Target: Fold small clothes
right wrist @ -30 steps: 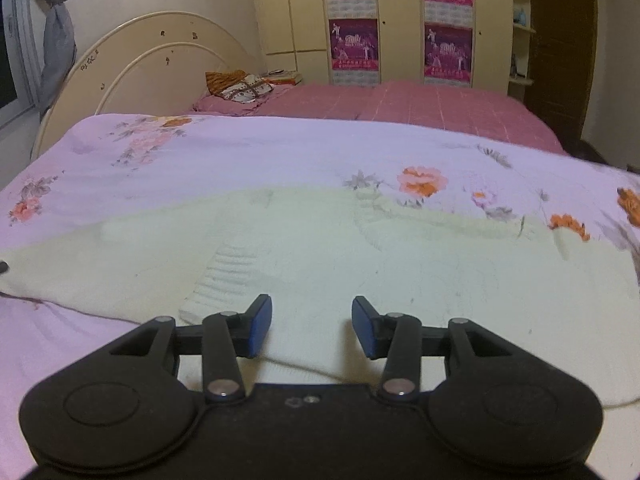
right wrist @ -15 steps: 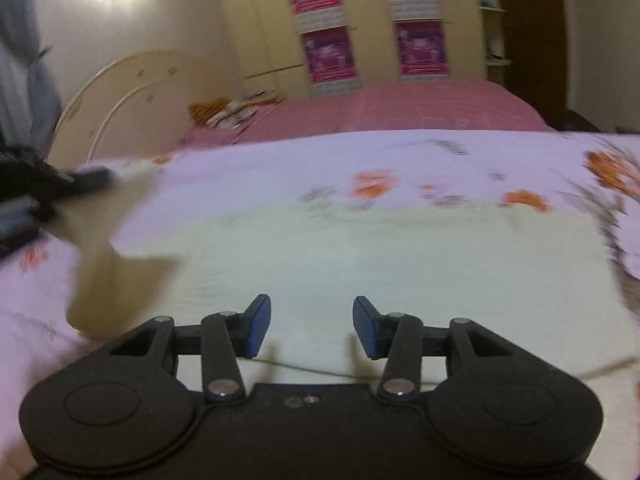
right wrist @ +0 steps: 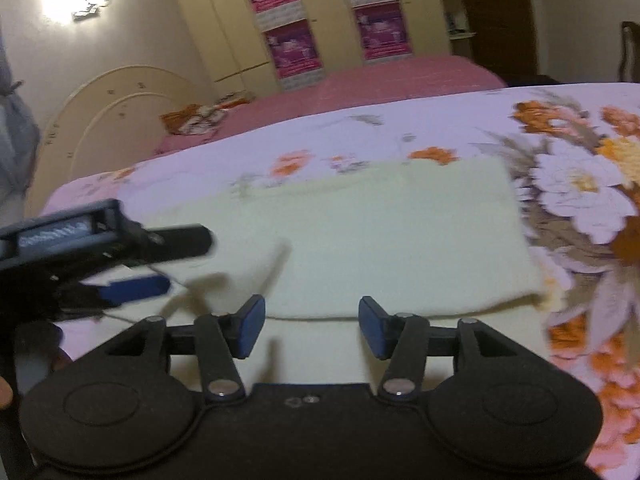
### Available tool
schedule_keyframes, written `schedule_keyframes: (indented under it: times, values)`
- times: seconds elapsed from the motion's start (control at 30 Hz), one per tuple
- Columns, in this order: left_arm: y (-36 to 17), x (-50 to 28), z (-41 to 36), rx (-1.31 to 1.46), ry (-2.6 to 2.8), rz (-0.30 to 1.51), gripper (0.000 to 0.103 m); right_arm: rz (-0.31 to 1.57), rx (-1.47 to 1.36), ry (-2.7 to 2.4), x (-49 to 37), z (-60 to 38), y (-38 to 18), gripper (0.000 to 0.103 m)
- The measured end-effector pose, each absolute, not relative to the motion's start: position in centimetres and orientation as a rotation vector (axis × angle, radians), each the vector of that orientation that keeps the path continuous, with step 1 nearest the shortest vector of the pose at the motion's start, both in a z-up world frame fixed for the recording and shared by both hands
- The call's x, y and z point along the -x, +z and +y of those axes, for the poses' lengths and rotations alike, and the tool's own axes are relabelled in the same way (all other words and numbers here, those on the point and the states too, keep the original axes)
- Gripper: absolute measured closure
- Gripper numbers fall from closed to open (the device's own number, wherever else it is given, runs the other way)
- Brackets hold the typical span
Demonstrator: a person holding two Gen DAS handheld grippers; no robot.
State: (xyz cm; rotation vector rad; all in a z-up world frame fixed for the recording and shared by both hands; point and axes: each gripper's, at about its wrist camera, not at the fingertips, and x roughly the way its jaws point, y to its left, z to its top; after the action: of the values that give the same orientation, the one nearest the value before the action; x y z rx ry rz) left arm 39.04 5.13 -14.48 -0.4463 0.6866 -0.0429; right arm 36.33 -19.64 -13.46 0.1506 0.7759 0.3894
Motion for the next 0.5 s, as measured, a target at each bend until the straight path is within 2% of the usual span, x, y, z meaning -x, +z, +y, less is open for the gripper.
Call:
schedule_keyframes:
  times: [0.33,0.4,0.5]
  values:
    - [-16.1,-33.7,11.4,0.264,0.143,0.723,0.023,0.670,0.282,0.495,-33.6,-11.4,-14.2,0.050]
    - [-16.7,-33.9,10.5,0.220,0.141,0.733,0.023,0.649,0.375,0.470,-33.6,-10.3,-15.0,0.054]
    - [-17.4,-33.8,9.9,0.174,0.145,0.749,0.023,0.623,0.426,0.445,-34.4,-9.4,-15.5,0.069]
